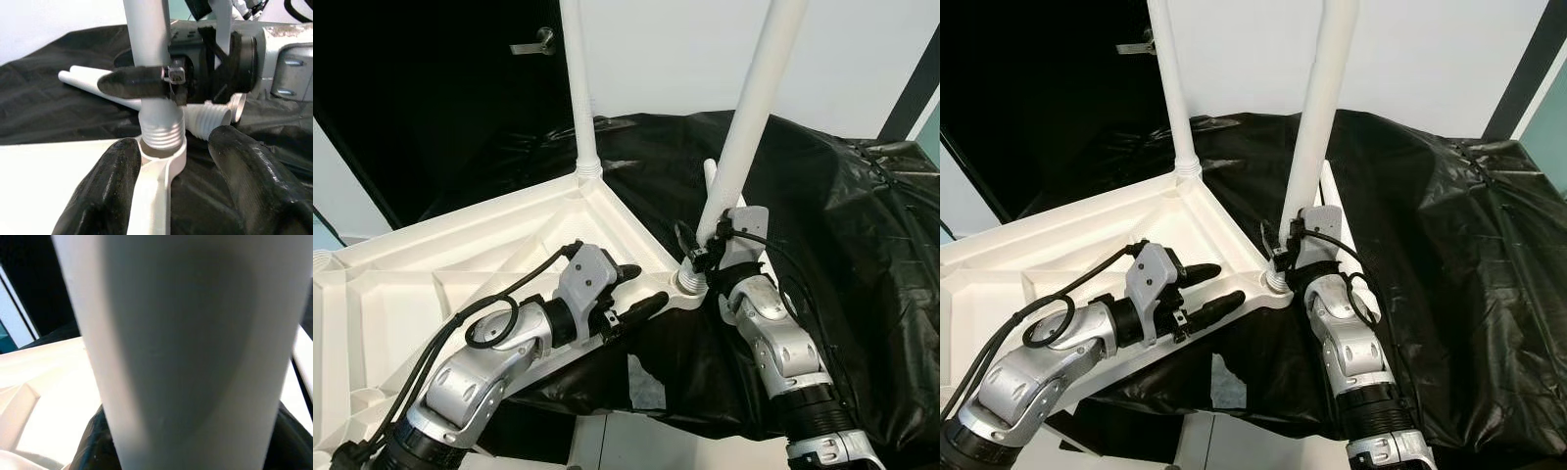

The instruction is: Building children table

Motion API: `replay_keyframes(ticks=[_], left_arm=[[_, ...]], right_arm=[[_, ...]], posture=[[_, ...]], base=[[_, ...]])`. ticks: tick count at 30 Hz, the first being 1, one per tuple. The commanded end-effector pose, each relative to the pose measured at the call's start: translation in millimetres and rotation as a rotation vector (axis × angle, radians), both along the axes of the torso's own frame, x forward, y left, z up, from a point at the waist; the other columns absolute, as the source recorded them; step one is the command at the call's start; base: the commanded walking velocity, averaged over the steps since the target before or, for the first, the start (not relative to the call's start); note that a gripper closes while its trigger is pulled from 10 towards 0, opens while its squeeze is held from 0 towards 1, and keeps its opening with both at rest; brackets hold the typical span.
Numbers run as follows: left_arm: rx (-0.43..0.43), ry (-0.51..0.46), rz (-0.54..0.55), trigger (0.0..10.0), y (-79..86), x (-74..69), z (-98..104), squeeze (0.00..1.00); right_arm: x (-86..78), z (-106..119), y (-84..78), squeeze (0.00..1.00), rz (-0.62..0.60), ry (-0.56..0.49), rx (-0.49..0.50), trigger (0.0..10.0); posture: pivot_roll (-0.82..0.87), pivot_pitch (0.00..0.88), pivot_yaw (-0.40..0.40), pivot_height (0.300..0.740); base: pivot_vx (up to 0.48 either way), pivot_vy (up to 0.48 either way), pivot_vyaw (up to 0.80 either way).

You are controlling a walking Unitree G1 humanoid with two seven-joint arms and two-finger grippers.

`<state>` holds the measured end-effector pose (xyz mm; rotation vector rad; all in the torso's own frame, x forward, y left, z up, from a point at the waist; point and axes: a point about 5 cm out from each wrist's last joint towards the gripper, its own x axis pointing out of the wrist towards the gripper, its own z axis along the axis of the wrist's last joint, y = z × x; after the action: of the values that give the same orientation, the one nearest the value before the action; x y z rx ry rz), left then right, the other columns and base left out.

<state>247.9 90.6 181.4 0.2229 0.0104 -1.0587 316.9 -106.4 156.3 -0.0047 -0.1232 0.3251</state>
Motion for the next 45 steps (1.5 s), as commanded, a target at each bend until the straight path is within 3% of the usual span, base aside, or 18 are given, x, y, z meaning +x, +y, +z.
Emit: replay_keyframes(ticks=[1,11,15,22,28,34,40,45], left_arm=[[0.018,0.011,-0.071,10.0,0.5,-1.4,0,0.00],[0.004,0.009,-0.061,10.0,0.2,-1.3,2,0.00],[0.004,0.006,-0.061,10.0,0.3,-1.3,4,0.00],[0.002,0.005,-0.059,10.0,0.0,-1.8,4,0.00],[0.002,0.004,-0.057,10.0,1.2,-2.1,4,0.00],[0.001,0.004,-0.061,10.0,1.4,-2.2,5,0.00],[0.006,0.001,-0.070,10.0,2.3,-1.3,6,0.00],[0.007,0.005,-0.074,10.0,3.1,-1.5,6,0.00]], right_arm=[[-2.9,-18,6.6,0.00,0.034,0.083,-0.027,10.0],[-2.5,-20,12.8,0.00,0.053,0.103,0.016,10.0],[2.6,-20,9.0,0.00,0.041,0.132,0.083,10.0],[3.8,-22,4.7,0.00,0.032,0.146,0.076,10.0],[2.5,-32,-11.1,0.00,-0.055,0.178,0.036,10.0],[-0.3,-39,-16.6,0.00,-0.068,0.185,-0.024,10.0],[-10.1,-48,-8.3,0.00,0.012,0.154,-0.172,10.0],[-15.7,-53,-4.1,0.00,0.064,0.145,-0.204,10.0]], posture=[[0.08,0.000,0.013,0.740],[0.08,0.000,0.013,0.740],[0.09,0.000,0.009,0.740],[0.09,0.000,0.002,0.740],[0.09,0.000,-0.001,0.740],[0.09,0.000,0.002,0.740],[0.08,0.000,0.012,0.740],[0.08,0.000,0.015,0.740]], base=[[0.000,0.000,0.00],[0.000,0.000,0.00],[0.000,0.000,0.00],[0.000,0.000,0.00],[0.000,0.000,0.00],[0.000,0.000,0.00],[0.000,0.000,0.00],[0.000,0.000,0.00]])
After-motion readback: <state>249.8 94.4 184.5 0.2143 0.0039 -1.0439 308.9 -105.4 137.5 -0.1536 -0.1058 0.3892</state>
